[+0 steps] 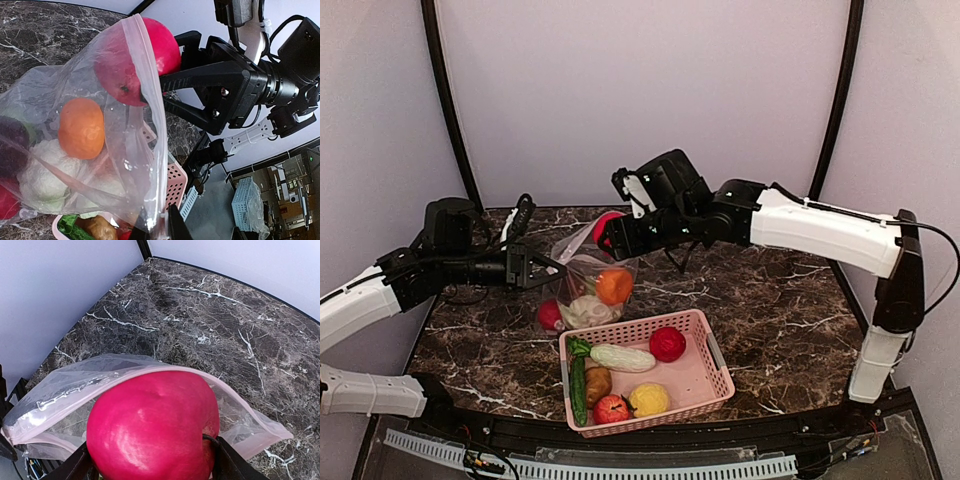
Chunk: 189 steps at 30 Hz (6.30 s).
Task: Place the food in the zip-top bag and seal the zipper
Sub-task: Place the fake fruit in the zipper food storage bag, then pass from the left arm to the right, then pass from the right arm to the left, then pick up the fake fruit from the bin.
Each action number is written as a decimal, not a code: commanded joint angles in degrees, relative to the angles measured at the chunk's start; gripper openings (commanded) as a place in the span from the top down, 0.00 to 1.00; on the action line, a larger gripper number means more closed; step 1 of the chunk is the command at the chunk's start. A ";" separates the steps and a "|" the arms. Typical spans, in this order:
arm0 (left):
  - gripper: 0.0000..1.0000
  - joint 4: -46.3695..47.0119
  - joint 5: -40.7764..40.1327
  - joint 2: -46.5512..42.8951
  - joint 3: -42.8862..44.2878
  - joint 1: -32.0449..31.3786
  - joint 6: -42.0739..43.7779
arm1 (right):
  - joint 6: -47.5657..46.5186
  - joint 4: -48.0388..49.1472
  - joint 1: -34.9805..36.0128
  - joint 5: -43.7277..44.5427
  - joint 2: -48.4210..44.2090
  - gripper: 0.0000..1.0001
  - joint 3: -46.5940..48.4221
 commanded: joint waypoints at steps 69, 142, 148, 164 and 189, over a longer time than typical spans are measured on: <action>0.99 -1.43 -0.45 1.18 3.92 0.27 1.00 | 0.37 -7.38 -11.13 -2.97 3.44 0.52 3.99; 0.55 -23.32 -56.00 16.29 25.15 -29.77 30.47 | 5.48 -3.13 -7.98 -2.93 -14.39 1.00 -8.51; 0.68 -23.66 -57.65 17.49 25.56 -29.78 31.03 | 5.02 -3.24 -7.98 -2.67 -14.26 1.00 -8.35; 0.99 -20.28 -55.14 15.48 25.27 -29.77 29.87 | 4.25 -5.03 -8.19 0.53 -15.09 1.00 -8.24; 0.99 -10.78 -37.38 7.24 17.15 -22.88 18.42 | 2.31 -6.27 -10.43 -3.31 -29.40 0.19 -15.10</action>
